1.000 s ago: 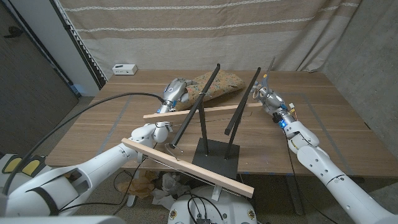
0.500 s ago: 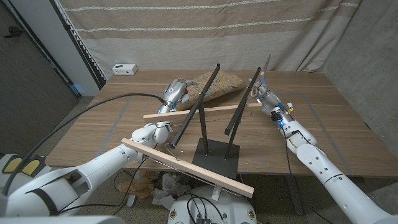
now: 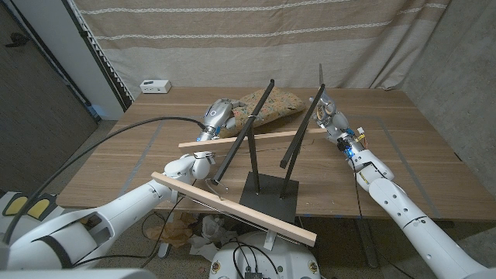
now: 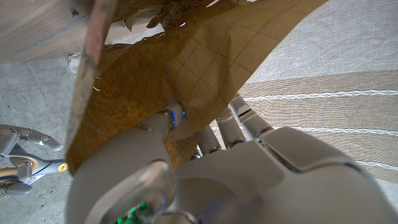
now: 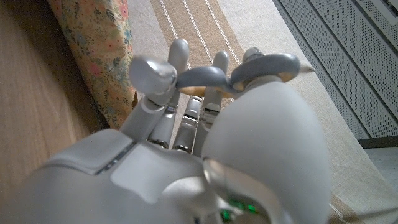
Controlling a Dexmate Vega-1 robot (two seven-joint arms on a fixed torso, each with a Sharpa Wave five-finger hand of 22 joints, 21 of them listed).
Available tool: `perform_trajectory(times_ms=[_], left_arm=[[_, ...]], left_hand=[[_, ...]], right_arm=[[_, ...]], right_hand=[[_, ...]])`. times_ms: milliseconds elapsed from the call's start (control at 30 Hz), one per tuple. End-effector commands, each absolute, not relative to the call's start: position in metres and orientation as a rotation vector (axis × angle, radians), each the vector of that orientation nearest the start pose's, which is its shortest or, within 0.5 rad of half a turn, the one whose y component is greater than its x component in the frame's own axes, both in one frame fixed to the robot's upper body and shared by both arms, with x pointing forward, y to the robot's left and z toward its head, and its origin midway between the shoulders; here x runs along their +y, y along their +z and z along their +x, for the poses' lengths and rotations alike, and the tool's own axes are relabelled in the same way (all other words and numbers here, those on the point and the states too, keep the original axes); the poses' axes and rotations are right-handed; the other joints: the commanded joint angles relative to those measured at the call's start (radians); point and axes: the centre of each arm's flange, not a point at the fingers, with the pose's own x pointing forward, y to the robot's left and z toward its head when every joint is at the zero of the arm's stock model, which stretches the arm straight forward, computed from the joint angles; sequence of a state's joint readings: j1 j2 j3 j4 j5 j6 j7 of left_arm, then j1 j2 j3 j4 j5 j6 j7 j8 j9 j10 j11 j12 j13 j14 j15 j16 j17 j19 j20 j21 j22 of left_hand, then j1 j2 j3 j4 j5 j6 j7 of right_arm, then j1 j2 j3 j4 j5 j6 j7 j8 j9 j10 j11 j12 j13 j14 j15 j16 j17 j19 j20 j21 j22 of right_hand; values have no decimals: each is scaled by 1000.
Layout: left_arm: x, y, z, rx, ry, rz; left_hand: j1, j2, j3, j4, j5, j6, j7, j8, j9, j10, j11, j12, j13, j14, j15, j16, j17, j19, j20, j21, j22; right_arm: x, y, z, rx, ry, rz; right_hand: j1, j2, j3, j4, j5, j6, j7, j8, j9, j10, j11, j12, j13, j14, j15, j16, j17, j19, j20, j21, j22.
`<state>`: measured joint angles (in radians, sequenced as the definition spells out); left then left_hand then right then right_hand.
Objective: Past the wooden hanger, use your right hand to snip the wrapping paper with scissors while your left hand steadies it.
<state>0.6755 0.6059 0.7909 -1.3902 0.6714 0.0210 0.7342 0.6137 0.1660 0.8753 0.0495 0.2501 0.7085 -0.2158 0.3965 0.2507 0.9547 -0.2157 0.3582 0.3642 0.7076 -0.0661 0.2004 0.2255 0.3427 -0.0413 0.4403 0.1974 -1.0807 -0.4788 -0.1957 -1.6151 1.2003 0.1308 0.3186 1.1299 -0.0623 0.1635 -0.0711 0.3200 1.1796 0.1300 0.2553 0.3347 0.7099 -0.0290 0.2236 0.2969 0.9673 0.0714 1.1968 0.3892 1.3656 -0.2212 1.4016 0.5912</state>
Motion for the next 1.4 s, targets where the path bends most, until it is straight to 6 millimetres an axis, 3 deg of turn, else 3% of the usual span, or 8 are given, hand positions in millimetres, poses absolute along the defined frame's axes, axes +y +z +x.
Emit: perform_trajectory(times_ms=[33,400,567,633,733,1167,1233,1400], left_arm=[[187,-11,624,-1060,359,1245],[188,-15,622,-1048,362,1234],[189,-18,621,-1039,366,1228],[190,-18,621,-1037,368,1228],[191,-18,620,-1036,374,1226],[192,-18,620,-1041,378,1223],[192,-18,620,-1043,379,1225],[192,-17,620,-1043,379,1227]], left_hand=[[12,4,2,-7,2,9,-3,3,-1,8,2,2,6,11,-167,1,3,4,-34,-2,4],[12,3,2,-6,2,8,-3,3,-2,8,2,2,7,11,-166,1,2,4,-34,-2,4],[12,3,2,-6,2,7,-3,2,-3,8,2,2,7,11,-166,1,3,4,-34,-2,4],[12,3,1,-5,2,8,-3,2,-3,8,2,2,7,12,-166,1,3,4,-34,-2,4],[12,3,1,-5,2,8,-3,2,-3,9,2,2,8,12,-166,1,3,5,-34,-2,4],[13,3,1,-4,2,8,-3,3,-2,10,2,1,9,13,-165,1,3,6,-35,-1,5],[13,4,1,-5,2,8,-3,3,-2,9,2,1,9,13,-167,2,3,6,-35,0,5],[14,4,1,-5,2,8,-3,3,-2,9,2,0,9,13,-167,1,3,8,-35,0,6]], right_arm=[[-267,-40,586,-560,561,592],[-266,-43,590,-525,558,589],[-265,-40,590,-534,553,533],[-265,-39,590,-537,554,517],[-265,-37,589,-548,545,496],[-265,-33,586,-549,526,432],[-266,-33,586,-547,520,430],[-266,-35,587,-543,516,436]], right_hand=[[-9,2,-8,-1,-9,10,-1,10,17,17,0,11,5,422,-293,11,-2,0,-3,2,5],[-68,22,-54,22,-46,27,-5,33,87,35,3,11,10,413,-292,42,-31,-10,-3,-17,2],[-203,-47,-143,68,-58,33,-2,41,124,38,3,3,4,390,-291,60,-36,-17,-2,-30,8],[-293,-74,-194,109,-54,36,-1,44,141,42,4,0,-1,373,-294,64,-16,-18,-3,-37,20],[-342,-94,-233,131,-46,73,13,47,136,49,13,-3,-8,359,-294,63,1,-22,-3,-50,28],[-292,-88,-252,107,-17,178,24,78,138,123,3,9,-25,358,-294,65,-4,-14,-3,-61,46],[-202,-52,-229,70,5,201,21,103,169,133,0,1,-33,367,-293,69,-18,-9,-3,-70,51],[-104,-31,-213,26,26,210,17,179,249,160,-10,3,-23,391,-292,88,-32,-2,-2,-70,66]])
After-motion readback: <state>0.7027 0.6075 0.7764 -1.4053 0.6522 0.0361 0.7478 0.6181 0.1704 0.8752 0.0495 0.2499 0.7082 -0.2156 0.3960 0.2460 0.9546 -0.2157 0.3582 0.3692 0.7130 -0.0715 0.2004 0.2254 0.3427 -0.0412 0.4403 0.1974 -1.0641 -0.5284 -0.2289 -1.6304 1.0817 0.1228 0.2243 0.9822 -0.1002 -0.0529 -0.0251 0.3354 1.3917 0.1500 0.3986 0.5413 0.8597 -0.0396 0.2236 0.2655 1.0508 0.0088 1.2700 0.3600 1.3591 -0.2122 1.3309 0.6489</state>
